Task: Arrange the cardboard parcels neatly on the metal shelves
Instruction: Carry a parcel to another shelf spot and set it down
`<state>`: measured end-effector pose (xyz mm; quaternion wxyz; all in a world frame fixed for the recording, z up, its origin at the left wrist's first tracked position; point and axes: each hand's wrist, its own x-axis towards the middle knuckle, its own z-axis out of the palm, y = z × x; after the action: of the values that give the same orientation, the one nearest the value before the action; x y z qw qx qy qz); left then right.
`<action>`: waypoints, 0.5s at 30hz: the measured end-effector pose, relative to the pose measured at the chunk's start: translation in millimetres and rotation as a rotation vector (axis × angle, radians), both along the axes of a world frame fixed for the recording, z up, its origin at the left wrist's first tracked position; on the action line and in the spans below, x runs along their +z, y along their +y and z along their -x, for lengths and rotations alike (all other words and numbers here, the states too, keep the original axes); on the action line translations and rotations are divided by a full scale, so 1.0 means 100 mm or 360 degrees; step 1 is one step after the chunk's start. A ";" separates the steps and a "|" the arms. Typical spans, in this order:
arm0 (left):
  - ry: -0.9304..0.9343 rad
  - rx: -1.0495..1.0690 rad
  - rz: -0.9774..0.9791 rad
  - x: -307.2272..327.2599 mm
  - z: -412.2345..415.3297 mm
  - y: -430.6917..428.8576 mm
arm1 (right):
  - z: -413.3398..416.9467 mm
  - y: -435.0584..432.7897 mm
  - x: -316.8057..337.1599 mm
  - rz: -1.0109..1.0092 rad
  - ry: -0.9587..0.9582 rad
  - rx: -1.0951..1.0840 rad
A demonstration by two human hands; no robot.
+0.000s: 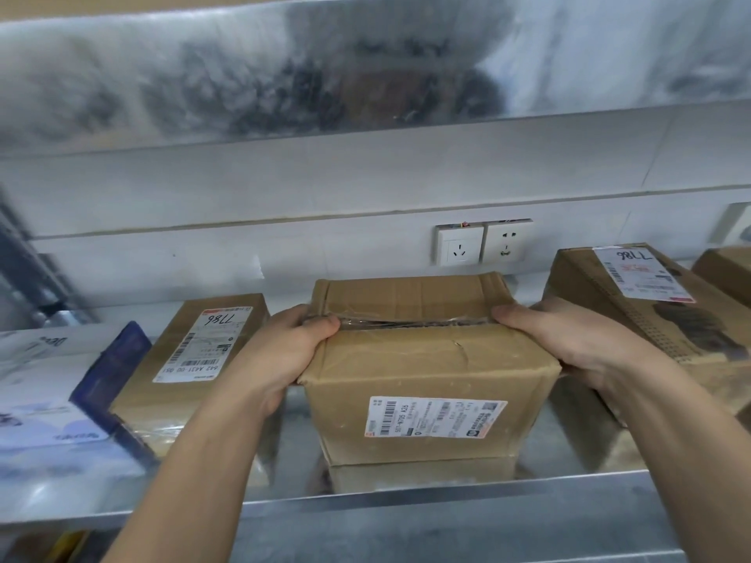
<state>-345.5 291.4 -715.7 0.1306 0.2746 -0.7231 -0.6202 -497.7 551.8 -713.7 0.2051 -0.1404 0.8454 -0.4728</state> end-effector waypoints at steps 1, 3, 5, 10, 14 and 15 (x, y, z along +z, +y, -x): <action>0.0005 0.0003 -0.0002 0.01 -0.01 0.01 | -0.01 0.00 0.01 -0.0020 0.0011 0.0005; 0.0022 0.0004 -0.0027 0.01 -0.02 0.02 | -0.04 0.01 0.05 -0.0037 0.0016 0.0010; 0.0041 0.0004 -0.0058 0.01 -0.06 0.03 | -0.09 0.04 0.10 -0.0013 -0.0009 0.0054; 0.0218 0.0028 -0.0113 0.02 -0.17 0.08 | -0.24 0.14 0.14 0.0325 -0.0101 0.0101; 0.0369 0.0127 -0.0233 0.04 -0.23 0.11 | -0.34 0.20 0.15 0.0677 -0.0262 0.0087; 0.0401 0.0153 -0.0292 0.04 -0.24 0.11 | -0.36 0.20 0.16 0.0756 -0.0300 0.0071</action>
<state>-321.3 302.7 -711.9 0.2244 0.2397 -0.6274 -0.7061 -461.8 571.8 -697.9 0.2548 -0.1586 0.6845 -0.6644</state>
